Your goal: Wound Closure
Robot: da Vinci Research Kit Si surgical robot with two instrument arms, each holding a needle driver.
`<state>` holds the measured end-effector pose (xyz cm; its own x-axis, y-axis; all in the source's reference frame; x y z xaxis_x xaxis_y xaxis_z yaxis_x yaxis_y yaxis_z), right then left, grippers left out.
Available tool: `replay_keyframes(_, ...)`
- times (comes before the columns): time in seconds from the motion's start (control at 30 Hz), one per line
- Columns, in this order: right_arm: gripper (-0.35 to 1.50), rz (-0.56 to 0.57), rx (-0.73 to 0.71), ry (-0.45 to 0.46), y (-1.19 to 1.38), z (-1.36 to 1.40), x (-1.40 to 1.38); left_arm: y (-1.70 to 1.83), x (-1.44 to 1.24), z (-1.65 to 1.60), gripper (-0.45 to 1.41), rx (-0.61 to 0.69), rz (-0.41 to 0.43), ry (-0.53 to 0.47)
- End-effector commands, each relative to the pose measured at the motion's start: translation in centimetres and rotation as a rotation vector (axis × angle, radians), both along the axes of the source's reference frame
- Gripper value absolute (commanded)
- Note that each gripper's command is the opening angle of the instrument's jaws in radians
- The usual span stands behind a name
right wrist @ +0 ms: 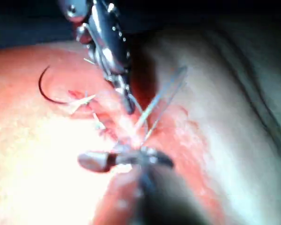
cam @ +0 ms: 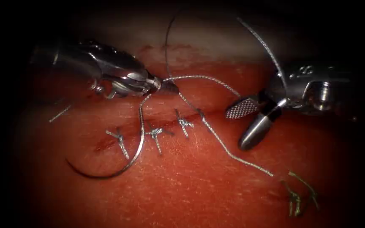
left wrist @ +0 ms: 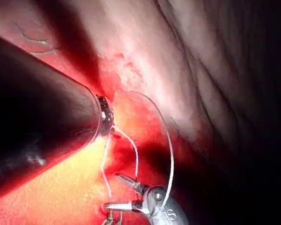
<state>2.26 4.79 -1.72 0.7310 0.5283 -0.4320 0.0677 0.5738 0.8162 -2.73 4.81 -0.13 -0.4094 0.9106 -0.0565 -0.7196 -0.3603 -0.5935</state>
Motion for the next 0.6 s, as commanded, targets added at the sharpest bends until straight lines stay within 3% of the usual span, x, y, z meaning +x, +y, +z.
replay_keyframes(0.03,0.89,-0.020,0.018,-0.031,-0.16,0.06,0.13,-0.05,-0.07,0.04,-0.35,0.003,-0.001,-0.002)
replay_keyframes(0.2,0.91,-0.092,0.003,-0.156,-0.43,0.20,0.17,-0.20,-0.11,-0.05,-0.35,0.008,0.005,-0.001)
replay_keyframes(0.6,0.88,-0.145,-0.083,-0.272,-0.48,0.44,0.10,-0.35,-0.18,-0.07,-0.35,0.005,0.009,-0.001)
